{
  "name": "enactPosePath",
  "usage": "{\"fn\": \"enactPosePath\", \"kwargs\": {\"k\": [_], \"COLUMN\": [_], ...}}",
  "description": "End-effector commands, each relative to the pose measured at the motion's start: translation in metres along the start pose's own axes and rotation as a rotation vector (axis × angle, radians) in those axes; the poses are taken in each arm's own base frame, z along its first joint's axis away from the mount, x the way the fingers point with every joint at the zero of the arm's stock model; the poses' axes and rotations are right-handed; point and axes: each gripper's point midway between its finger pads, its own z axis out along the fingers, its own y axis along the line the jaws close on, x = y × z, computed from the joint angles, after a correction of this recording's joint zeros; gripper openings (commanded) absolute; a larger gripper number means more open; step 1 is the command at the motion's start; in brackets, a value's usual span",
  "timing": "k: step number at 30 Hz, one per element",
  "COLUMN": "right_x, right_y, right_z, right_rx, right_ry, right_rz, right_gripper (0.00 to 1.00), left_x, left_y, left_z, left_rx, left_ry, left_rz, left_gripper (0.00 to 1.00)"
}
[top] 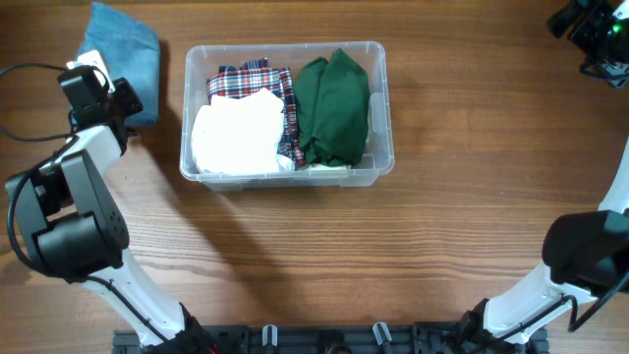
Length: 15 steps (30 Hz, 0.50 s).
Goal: Pack container
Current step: 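Move the left gripper back over the blue denim item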
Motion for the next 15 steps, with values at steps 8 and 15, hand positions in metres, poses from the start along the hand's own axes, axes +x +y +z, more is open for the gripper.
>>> {"fn": "enactPosePath", "kwargs": {"k": [8, 15], "right_x": [0.0, 0.0], "right_y": [-0.004, -0.004], "right_z": [0.007, 0.007], "right_rx": [0.013, 0.013], "right_ry": [0.008, 0.008], "right_rz": [0.01, 0.01], "right_gripper": [1.0, 1.0], "left_x": [0.092, 0.135], "left_y": [0.052, 0.057], "left_z": [-0.017, -0.039], "left_rx": [-0.265, -0.262], "left_ry": [0.349, 0.541], "left_rz": [-0.168, -0.345], "left_gripper": [0.06, 0.11]}}
